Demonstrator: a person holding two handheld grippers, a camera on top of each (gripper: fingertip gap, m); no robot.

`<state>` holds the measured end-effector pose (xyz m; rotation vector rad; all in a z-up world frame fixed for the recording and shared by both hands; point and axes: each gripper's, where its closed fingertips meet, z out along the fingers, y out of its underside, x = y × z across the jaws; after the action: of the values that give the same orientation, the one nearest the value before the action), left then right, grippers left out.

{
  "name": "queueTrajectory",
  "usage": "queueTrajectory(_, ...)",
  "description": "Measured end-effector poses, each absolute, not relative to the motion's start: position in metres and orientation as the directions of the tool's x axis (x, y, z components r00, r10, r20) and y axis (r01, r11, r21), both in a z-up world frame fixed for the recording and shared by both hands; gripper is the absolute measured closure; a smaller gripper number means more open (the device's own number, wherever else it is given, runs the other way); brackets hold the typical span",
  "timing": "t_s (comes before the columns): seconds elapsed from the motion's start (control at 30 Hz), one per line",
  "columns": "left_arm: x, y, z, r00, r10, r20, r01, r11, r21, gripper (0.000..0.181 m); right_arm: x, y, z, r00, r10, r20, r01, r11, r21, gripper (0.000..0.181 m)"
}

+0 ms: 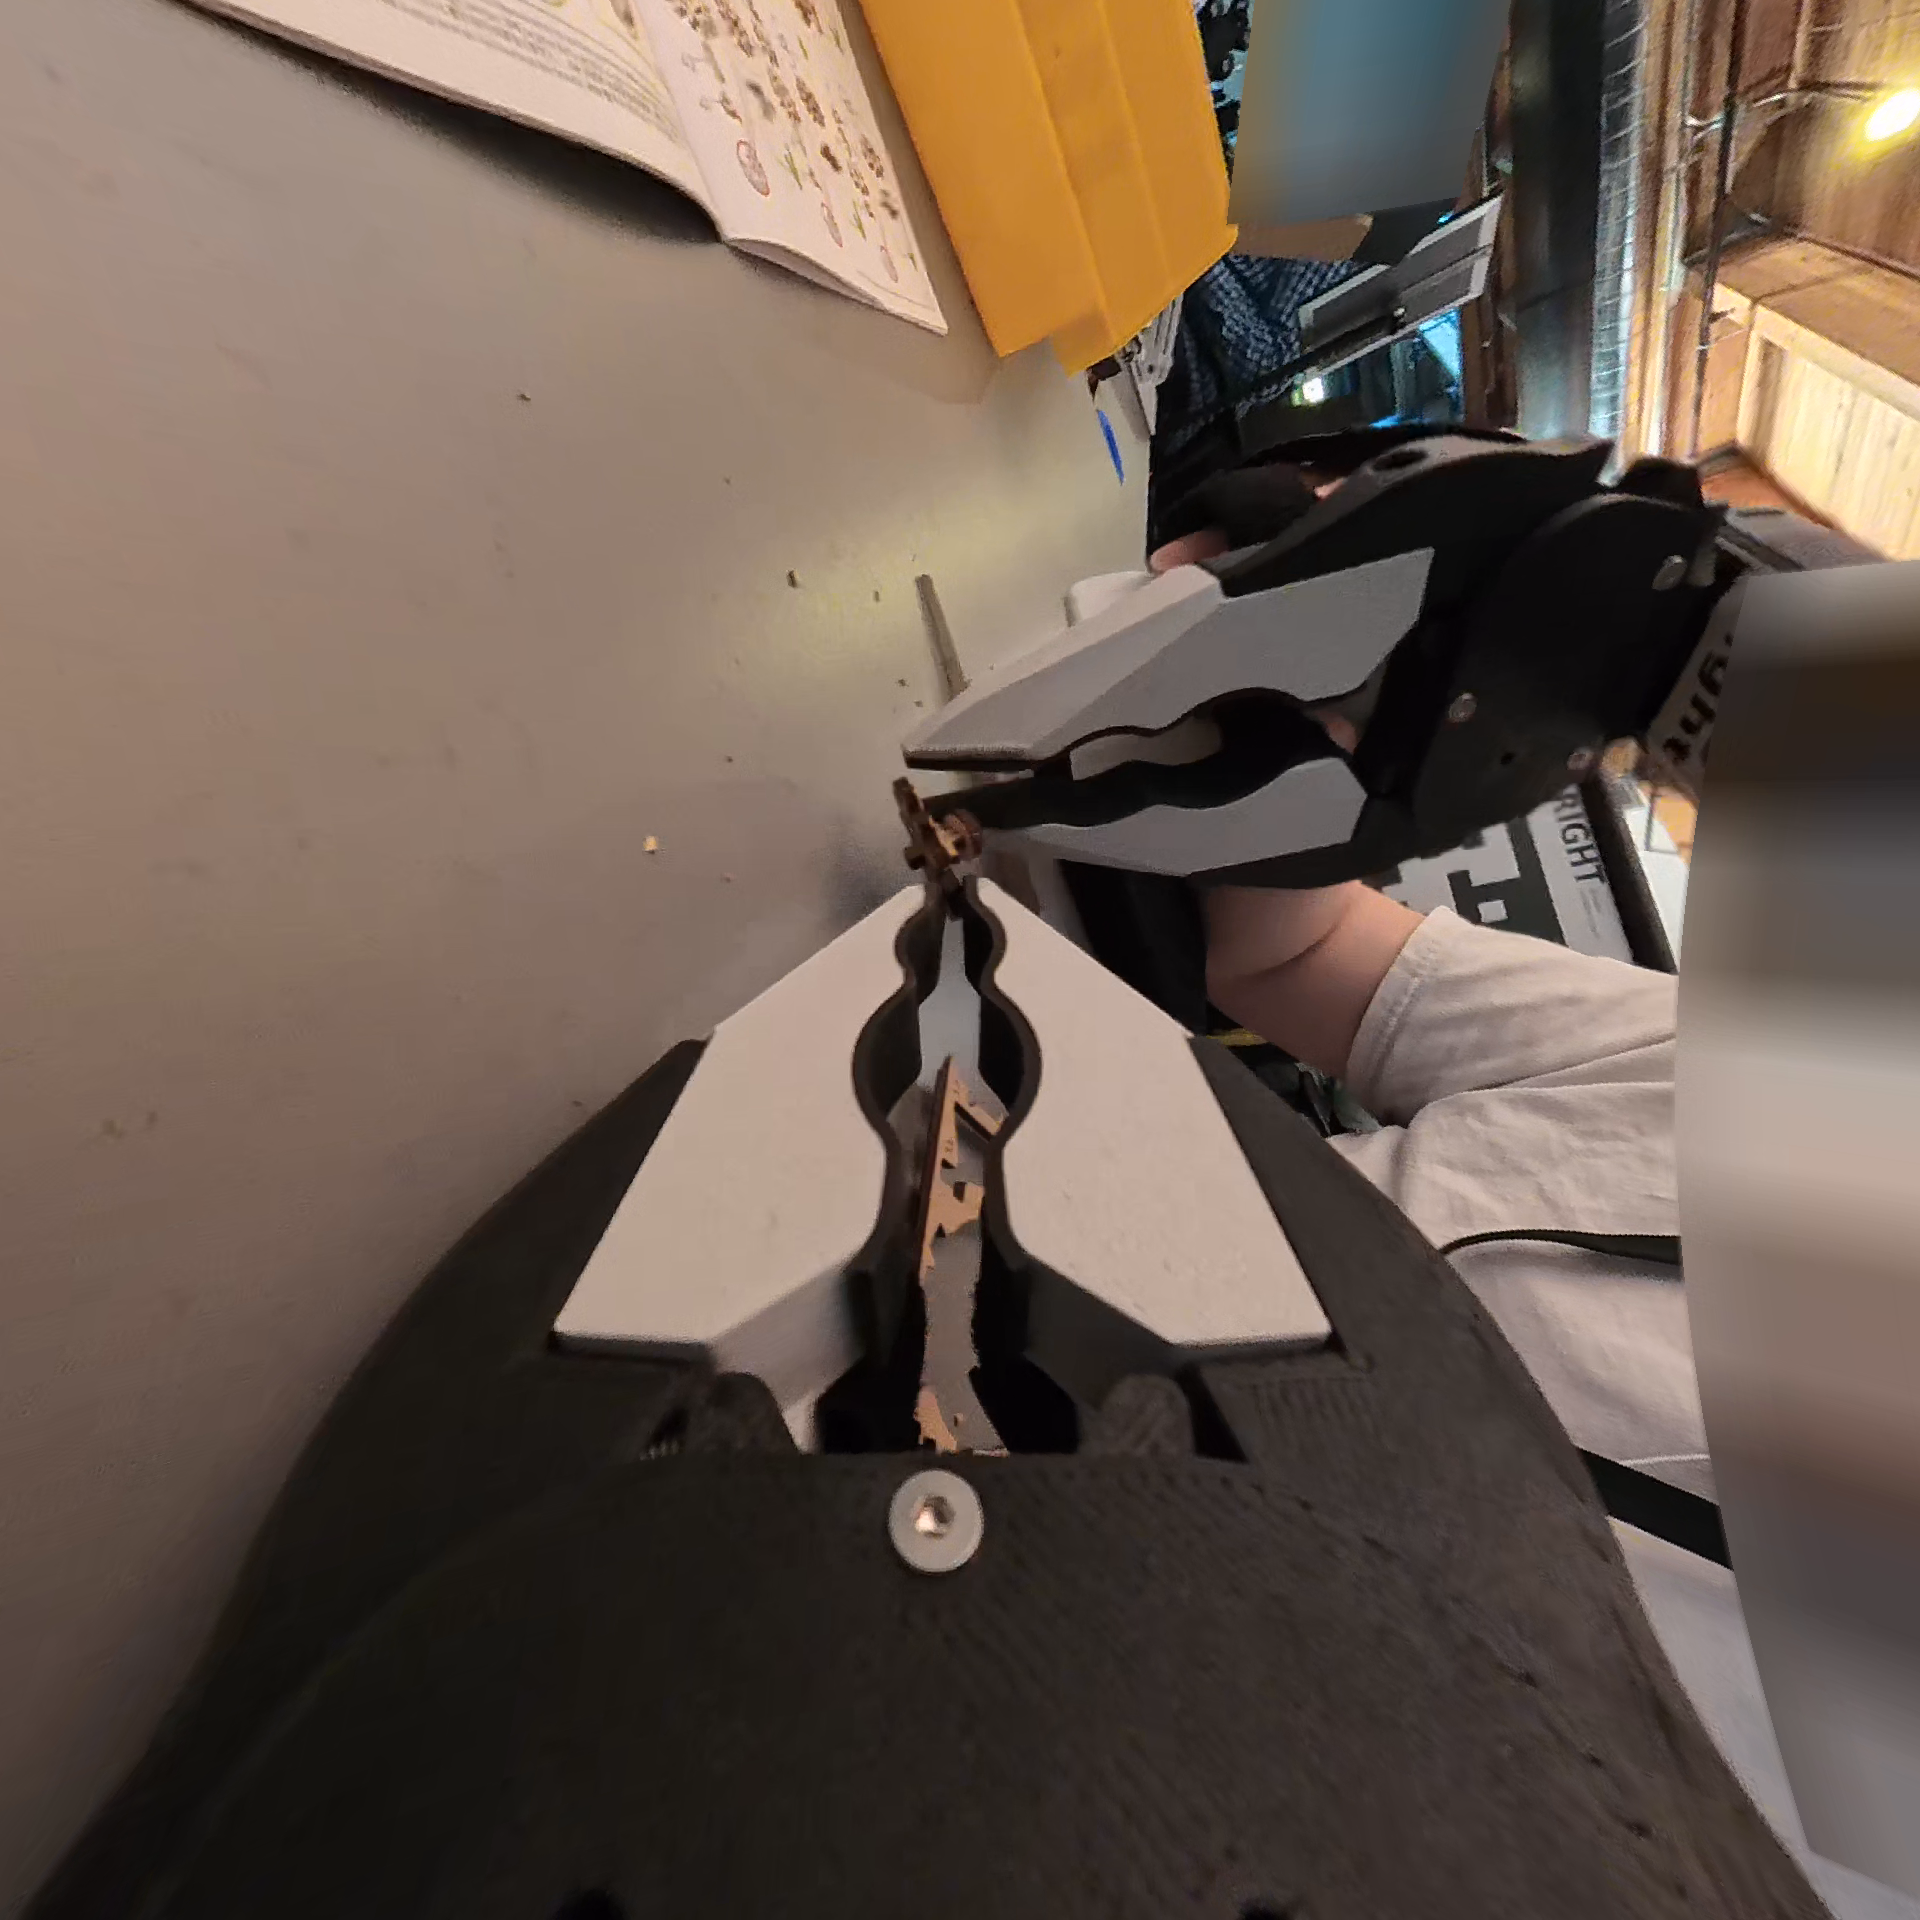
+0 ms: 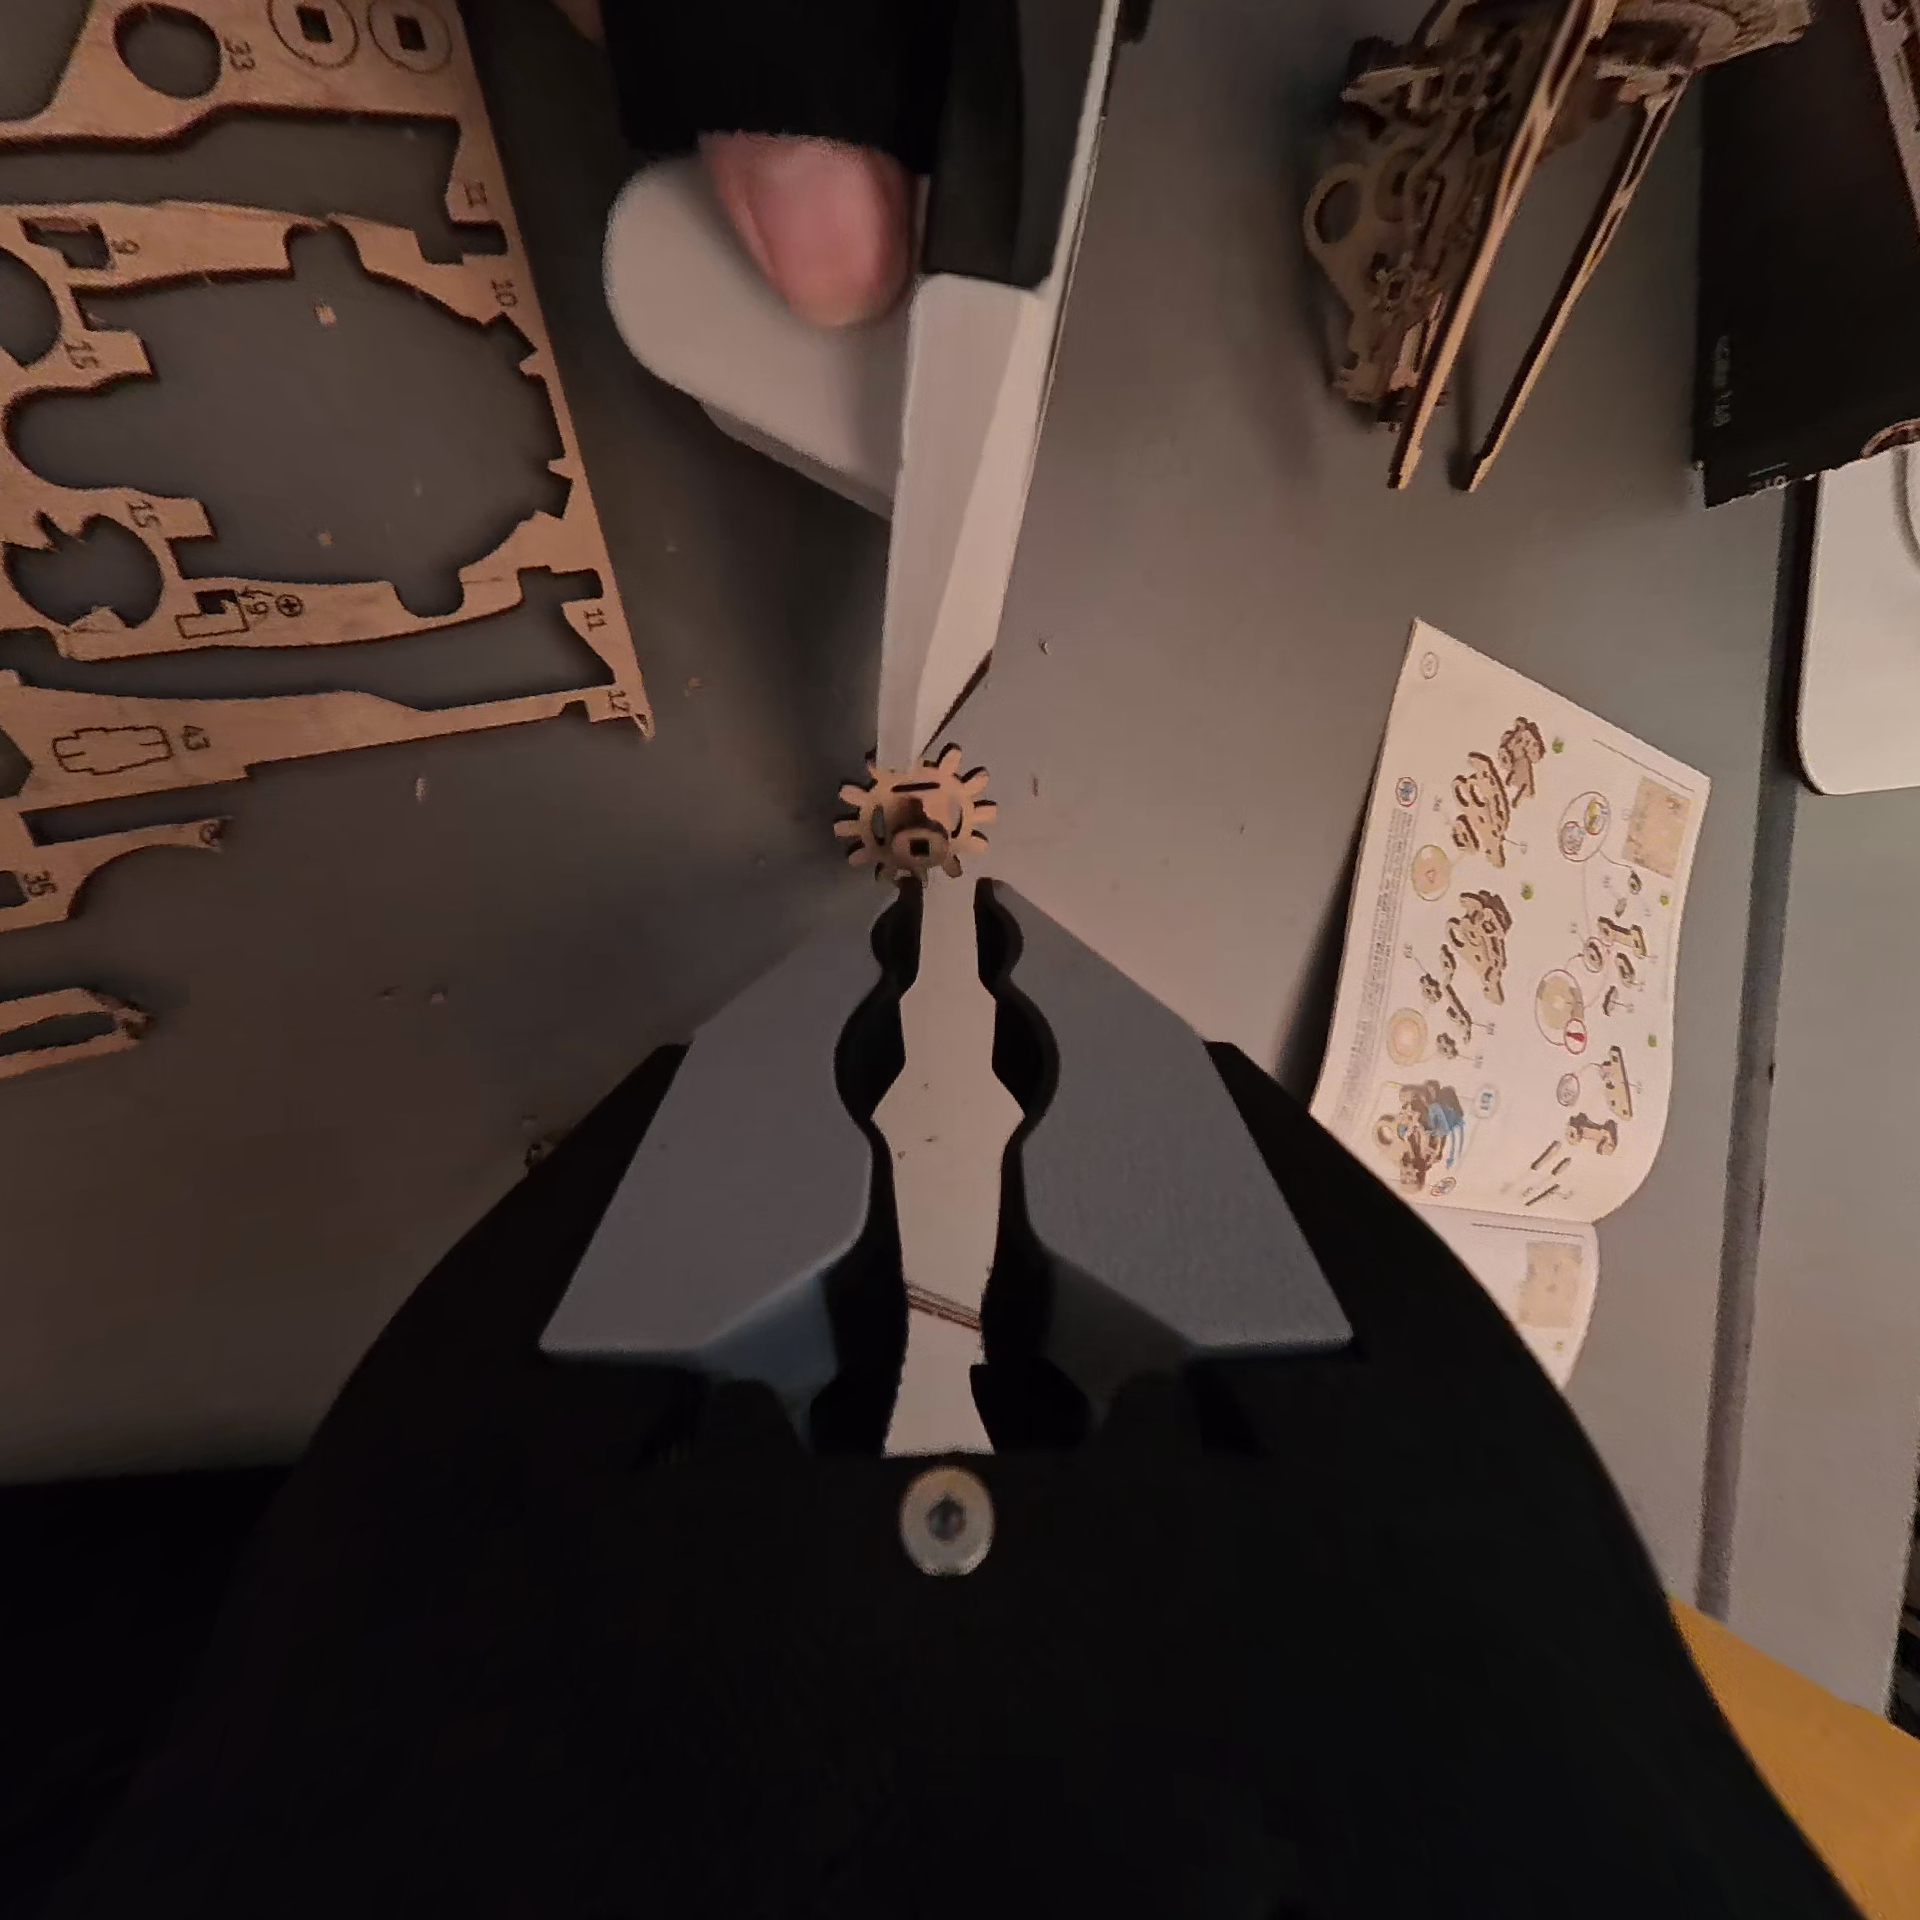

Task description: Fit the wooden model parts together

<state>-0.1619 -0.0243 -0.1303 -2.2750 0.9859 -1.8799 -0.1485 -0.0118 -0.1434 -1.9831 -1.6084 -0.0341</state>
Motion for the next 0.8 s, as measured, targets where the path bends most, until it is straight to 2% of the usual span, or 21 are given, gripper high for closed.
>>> queueTrajectory(0.13, -0.164, -0.031, -0.111, -0.049, -0.504, 0.862, -0.434, -0.767, -0.473, 0.181, -0.147, -0.019, -0.123, 0.348, 0.912, 0.215, 0.802, -0.171, -0.572, 0.165)
queueTrajectory(0.27, -0.166, -0.046, -0.08, -0.235, -0.611, 0.756, -0.407, -0.645, -0.647, 0.181, -0.147, -0.032, -0.104, 0.373, 0.917, -0.137, 0.555, -0.339, -0.759, 0.143)
queueTrajectory(0.4, -0.168, -0.06, -0.067, -0.332, -0.753, 0.569, -0.378, -0.446, -0.811, 0.181, -0.159, -0.061, -0.081, 0.17, 0.916, -0.363, 0.383, -0.401, -0.832, 0.126)
queueTrajectory(0.47, -0.169, -0.064, -0.063, -0.359, -0.804, 0.474, -0.352, -0.354, -0.867, 0.181, -0.162, -0.064, -0.074, 0.14, 0.92, -0.367, 0.346, -0.392, -0.852, 0.127)
queueTrajectory(0.63, -0.171, -0.068, -0.057, -0.351, -0.908, 0.228, -0.307, -0.119, -0.944, 0.181, -0.17, -0.066, -0.067, 0.154, 0.962, -0.224, 0.358, -0.266, -0.895, 0.133)
queueTrajectory(0.77, -0.171, -0.073, -0.058, -0.342, -0.937, 0.068, -0.294, 0.038, -0.955, 0.181, -0.177, -0.068, -0.062, 0.164, 0.98, -0.111, 0.387, -0.167, -0.907, 0.157)
queueTrajectory(0.8, -0.171, -0.074, -0.057, -0.344, -0.938, 0.05, -0.289, 0.055, -0.956, 0.181, -0.178, -0.068, -0.062, 0.169, 0.982, -0.084, 0.398, -0.146, -0.906, 0.158)
